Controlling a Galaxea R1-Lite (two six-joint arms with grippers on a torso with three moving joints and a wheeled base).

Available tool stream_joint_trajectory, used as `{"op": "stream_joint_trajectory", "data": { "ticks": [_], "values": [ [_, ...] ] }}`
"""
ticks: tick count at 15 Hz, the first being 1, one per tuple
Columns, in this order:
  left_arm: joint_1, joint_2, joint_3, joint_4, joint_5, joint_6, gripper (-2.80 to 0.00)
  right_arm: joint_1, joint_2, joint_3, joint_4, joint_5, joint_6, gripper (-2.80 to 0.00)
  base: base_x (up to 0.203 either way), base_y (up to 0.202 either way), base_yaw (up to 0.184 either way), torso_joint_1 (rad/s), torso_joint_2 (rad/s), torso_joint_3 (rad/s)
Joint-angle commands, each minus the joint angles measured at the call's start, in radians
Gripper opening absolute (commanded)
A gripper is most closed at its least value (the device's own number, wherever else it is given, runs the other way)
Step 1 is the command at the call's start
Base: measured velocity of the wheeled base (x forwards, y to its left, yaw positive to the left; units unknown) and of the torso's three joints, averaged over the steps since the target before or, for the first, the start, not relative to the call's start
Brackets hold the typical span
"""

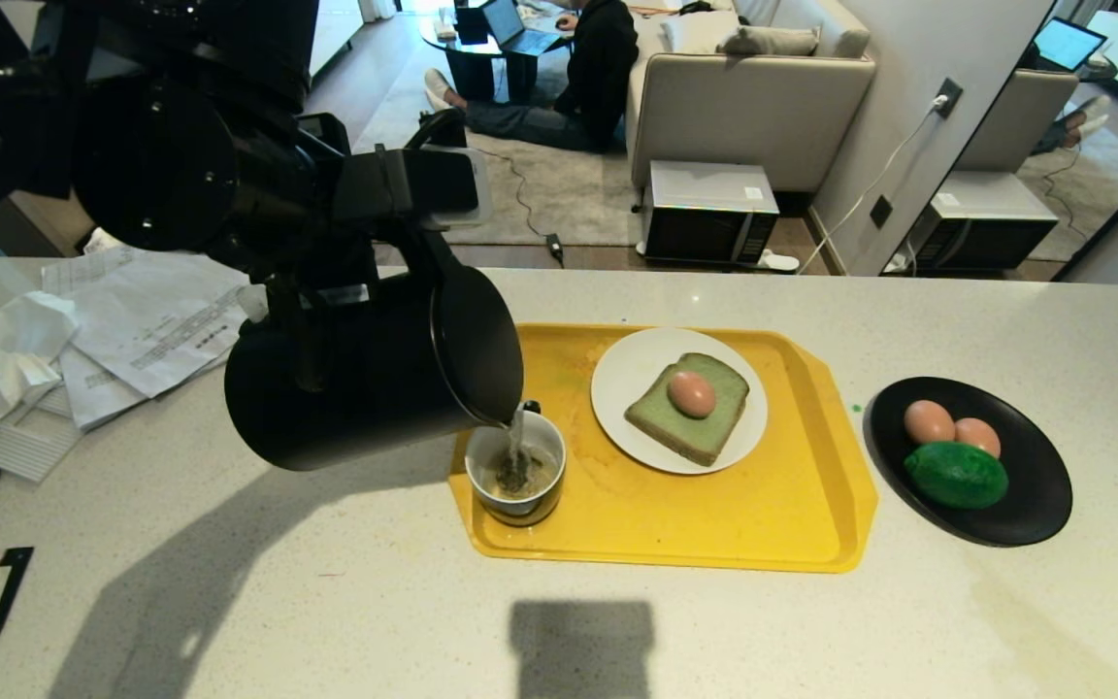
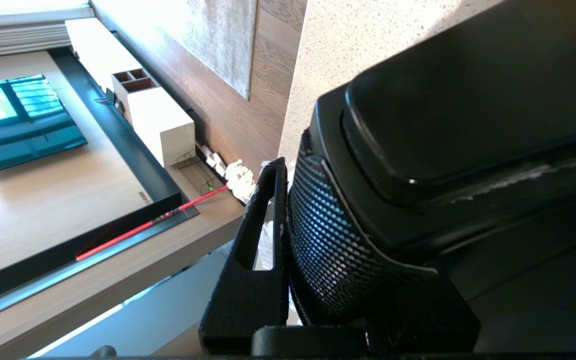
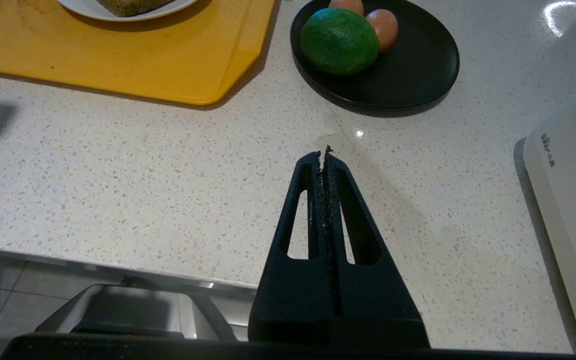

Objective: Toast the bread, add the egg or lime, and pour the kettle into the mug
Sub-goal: Pour water into a cup

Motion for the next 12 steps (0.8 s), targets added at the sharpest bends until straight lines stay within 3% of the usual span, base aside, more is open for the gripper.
{"op": "stream_joint_trajectory", "data": {
  "ticks": [1,12],
  "values": [
    [0.0,-0.002,0.0,0.002,0.003,0.006,-2.8,0.001,0.0,0.002,0.0,0.0,-0.001,-2.8,0.0,0.0,0.0,0.0,0.0,0.0],
    [0.0,-0.006,0.0,0.001,0.0,-0.002,-2.8,0.001,0.0,0.002,0.0,0.0,-0.001,-2.8,0.0,0.0,0.0,0.0,0.0,0.0]
  ]
}}
